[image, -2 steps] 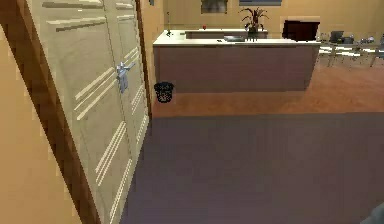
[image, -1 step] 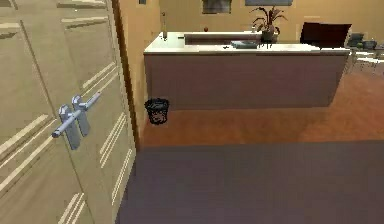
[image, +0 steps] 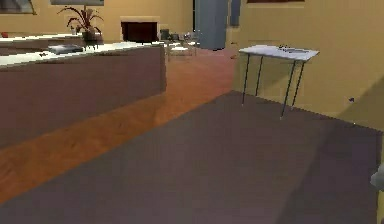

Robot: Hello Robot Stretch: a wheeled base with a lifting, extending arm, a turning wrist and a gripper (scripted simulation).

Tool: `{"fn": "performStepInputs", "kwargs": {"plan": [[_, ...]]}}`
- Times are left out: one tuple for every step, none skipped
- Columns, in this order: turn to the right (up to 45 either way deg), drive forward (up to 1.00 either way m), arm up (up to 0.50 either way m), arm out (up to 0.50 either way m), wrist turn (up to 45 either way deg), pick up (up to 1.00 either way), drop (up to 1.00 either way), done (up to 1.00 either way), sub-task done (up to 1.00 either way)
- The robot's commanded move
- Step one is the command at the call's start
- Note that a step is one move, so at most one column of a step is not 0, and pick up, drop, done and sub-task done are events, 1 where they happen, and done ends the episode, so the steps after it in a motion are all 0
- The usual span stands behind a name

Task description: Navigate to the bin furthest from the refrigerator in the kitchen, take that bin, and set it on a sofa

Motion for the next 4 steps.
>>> {"fn": "performStepInputs", "kwargs": {"plan": [[9.0,0.0,0.0,0.0,0.0,0.0,0.0,0.0,0.0],[0.0,0.55,0.0,0.0,0.0,0.0,0.0,0.0,0.0],[36.0,0.0,0.0,0.0,0.0,0.0,0.0,0.0,0.0],[0.0,0.1,0.0,0.0,0.0,0.0,0.0,0.0,0.0]]}}
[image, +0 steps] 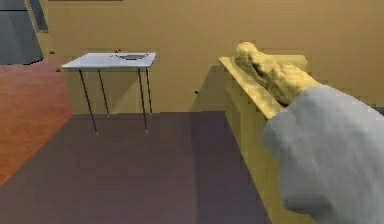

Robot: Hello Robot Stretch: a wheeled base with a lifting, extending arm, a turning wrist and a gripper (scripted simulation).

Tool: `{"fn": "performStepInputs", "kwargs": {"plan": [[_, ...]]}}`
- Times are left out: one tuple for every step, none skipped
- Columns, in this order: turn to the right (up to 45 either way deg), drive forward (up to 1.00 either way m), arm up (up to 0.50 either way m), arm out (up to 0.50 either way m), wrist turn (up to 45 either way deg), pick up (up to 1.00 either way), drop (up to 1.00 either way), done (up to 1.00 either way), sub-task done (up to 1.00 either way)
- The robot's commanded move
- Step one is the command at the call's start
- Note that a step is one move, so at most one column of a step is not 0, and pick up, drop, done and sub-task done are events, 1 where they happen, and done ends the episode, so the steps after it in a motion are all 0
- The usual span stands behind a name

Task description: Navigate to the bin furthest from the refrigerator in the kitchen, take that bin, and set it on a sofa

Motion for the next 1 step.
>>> {"fn": "performStepInputs", "kwargs": {"plan": [[-39.0,0.0,0.0,0.0,0.0,0.0,0.0,0.0,0.0]]}}
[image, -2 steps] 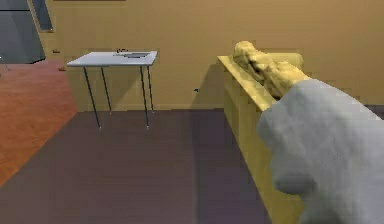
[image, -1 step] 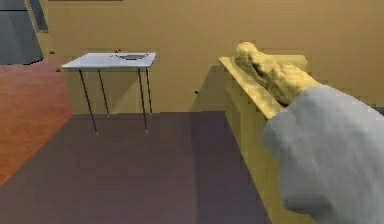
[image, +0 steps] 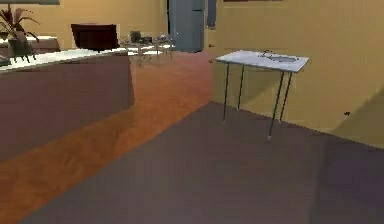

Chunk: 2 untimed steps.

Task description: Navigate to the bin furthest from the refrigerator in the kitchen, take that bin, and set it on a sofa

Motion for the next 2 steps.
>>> {"fn": "performStepInputs", "kwargs": {"plan": [[0.0,1.0,0.0,0.0,0.0,0.0,0.0,0.0,0.0],[0.0,1.0,0.0,0.0,0.0,0.0,0.0,0.0,0.0]]}}
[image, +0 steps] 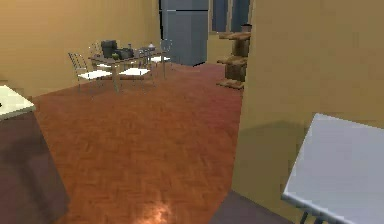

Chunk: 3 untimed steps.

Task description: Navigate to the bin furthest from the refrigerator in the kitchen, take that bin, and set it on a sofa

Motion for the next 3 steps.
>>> {"fn": "performStepInputs", "kwargs": {"plan": [[-6.0,0.0,0.0,0.0,0.0,0.0,0.0,0.0,0.0],[0.0,0.3,0.0,0.0,0.0,0.0,0.0,0.0,0.0],[9.0,0.0,0.0,0.0,0.0,0.0,0.0,0.0,0.0]]}}
